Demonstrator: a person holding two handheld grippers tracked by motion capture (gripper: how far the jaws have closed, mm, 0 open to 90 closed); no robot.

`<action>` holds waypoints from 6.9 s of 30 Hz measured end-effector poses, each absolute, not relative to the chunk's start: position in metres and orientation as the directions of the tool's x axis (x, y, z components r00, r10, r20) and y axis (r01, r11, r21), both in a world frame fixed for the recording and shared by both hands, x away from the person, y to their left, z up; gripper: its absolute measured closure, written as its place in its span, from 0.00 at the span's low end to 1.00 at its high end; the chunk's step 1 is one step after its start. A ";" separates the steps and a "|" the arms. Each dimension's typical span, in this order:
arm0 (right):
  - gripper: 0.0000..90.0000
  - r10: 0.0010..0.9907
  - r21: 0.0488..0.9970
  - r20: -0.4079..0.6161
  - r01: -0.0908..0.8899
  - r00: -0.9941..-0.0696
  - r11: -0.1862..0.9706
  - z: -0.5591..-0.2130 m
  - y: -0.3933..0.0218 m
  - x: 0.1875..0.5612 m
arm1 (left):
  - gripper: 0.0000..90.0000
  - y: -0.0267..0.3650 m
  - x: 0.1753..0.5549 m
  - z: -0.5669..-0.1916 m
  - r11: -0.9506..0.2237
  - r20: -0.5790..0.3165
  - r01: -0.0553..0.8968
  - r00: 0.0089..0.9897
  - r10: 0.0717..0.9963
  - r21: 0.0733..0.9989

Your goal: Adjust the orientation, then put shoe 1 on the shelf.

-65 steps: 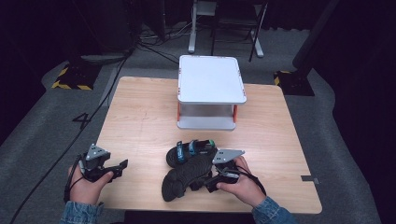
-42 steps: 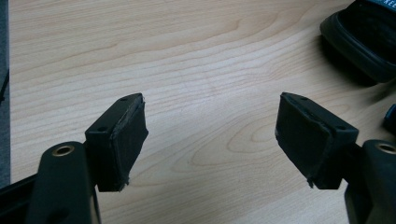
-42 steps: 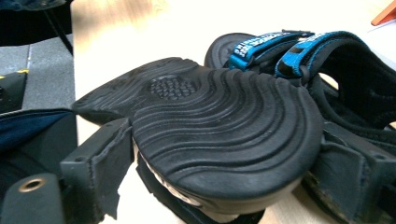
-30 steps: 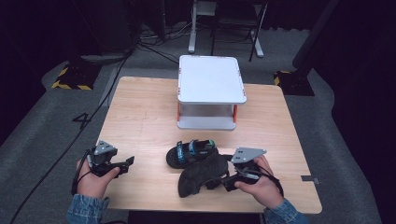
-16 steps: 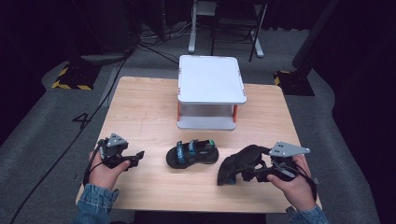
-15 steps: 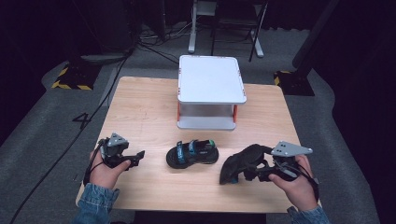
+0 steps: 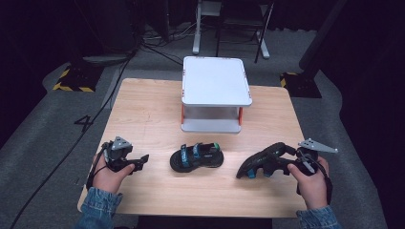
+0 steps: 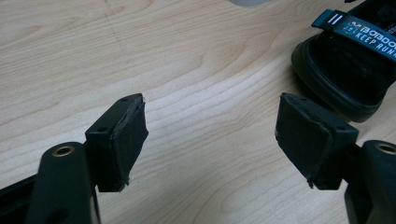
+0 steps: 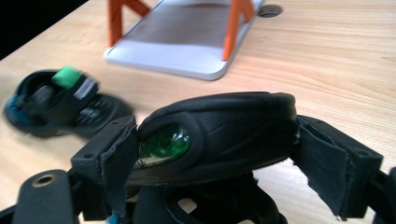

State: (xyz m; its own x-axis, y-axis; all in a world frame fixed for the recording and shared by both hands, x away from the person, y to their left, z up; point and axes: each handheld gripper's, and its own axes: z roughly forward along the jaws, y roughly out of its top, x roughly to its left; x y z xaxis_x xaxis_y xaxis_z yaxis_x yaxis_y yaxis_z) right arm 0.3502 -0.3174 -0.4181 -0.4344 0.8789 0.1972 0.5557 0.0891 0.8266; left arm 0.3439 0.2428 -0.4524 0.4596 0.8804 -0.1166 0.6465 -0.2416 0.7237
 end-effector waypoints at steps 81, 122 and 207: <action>0.78 0.839 0.773 -0.023 0.522 -0.544 0.359 -0.434 -0.283 0.362 | 0.29 0.247 0.342 -0.459 -0.242 -0.118 0.662 0.450 0.885 0.709; 0.74 0.858 0.830 -0.117 0.425 -0.499 0.361 -0.441 -0.292 0.427 | 0.30 0.263 0.321 -0.462 -0.224 -0.097 0.672 0.405 0.909 0.706; 0.79 0.795 0.772 0.049 0.528 -0.604 0.353 -0.405 -0.221 0.413 | 0.32 0.269 0.330 -0.456 -0.194 -0.117 0.656 0.399 0.909 0.729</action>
State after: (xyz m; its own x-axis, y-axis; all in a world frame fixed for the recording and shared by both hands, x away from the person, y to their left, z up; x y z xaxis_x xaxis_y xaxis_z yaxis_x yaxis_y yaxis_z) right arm 0.4131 -0.2212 -0.4046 -0.6041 0.7954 0.0492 0.5283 0.3534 0.7720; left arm 0.3300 0.2692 -0.4563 0.3994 0.9092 -0.1173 0.6563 -0.1942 0.7291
